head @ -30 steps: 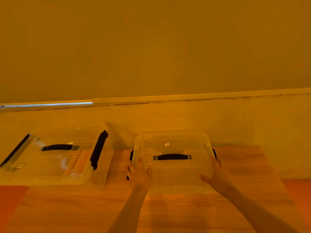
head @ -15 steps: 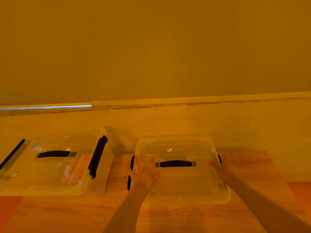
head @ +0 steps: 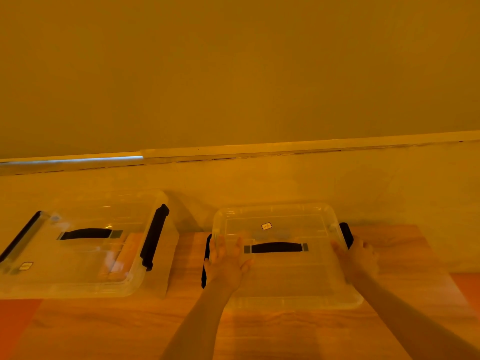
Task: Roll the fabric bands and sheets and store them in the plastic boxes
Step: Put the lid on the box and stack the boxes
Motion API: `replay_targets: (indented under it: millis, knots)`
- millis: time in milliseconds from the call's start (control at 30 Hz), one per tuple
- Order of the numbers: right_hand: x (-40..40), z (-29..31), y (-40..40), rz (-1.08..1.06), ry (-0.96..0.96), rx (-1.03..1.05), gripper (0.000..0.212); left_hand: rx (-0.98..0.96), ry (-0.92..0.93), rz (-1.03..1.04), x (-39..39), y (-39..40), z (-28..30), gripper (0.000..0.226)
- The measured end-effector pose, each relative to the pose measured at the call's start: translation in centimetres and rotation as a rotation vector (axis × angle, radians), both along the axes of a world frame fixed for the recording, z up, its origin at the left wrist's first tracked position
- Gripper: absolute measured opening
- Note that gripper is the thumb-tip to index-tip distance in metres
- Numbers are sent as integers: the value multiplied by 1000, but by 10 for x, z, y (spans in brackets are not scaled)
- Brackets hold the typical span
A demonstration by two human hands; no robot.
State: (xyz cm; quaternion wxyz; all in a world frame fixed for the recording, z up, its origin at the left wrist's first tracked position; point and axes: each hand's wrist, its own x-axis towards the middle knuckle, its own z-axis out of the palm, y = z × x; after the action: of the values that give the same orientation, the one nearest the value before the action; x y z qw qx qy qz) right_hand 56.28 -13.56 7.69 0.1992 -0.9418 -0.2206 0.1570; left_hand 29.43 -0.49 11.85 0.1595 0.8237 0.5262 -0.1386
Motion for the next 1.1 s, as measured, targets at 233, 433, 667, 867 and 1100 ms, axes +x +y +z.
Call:
replay_targets:
  millis: [233,433,667,867,1100]
  knots:
    - [1,-1,0,25,-45,61,40,2,12,1,0,-2,1,72]
    - [-3,12,8,-15,174,52,35,-26,22,17,1,0,-1,73]
    - [-15,26,4,-7,172,15,30,-36,12,24,1,0,-3,72]
    - [-16,21,7,13,105,-48,30,-35,12,7,-1,1,-2,72]
    - [-17,17,8,15,57,-62,35,-31,-10,-7,-3,2,-2,72]
